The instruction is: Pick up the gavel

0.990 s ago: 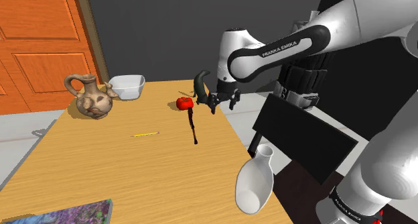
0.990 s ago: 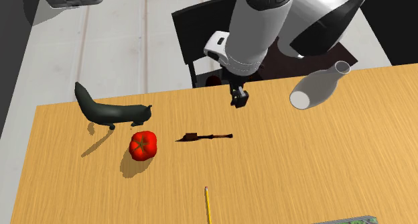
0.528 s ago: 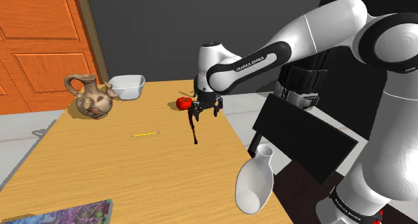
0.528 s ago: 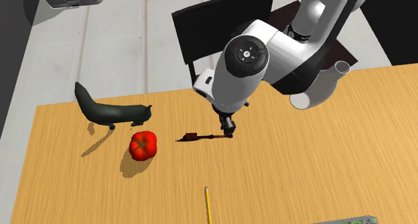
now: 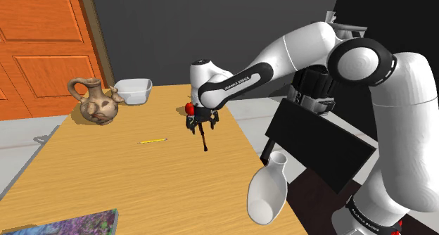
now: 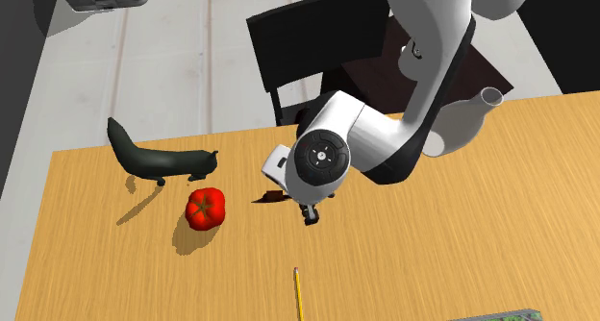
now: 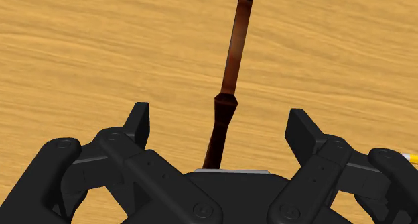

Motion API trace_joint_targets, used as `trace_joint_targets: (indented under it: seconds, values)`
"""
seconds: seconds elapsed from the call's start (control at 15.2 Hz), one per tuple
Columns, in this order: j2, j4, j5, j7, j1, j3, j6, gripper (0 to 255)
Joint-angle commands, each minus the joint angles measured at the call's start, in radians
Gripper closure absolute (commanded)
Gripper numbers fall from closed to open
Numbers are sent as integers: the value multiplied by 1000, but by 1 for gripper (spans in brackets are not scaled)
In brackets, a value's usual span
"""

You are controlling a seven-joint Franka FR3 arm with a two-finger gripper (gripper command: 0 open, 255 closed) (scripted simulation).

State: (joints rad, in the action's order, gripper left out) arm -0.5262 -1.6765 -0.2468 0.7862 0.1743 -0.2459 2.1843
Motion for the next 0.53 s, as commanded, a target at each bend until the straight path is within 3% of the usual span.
trace_joint_targets:
  seconds: [0.0, 0.4, 0.46]
  values:
    - [-26, 11, -8, 7, 6, 5, 15, 0]
    - [-61, 0, -20, 18, 10, 12, 58, 0]
    - [-61, 1, -20, 18, 11, 12, 58, 255]
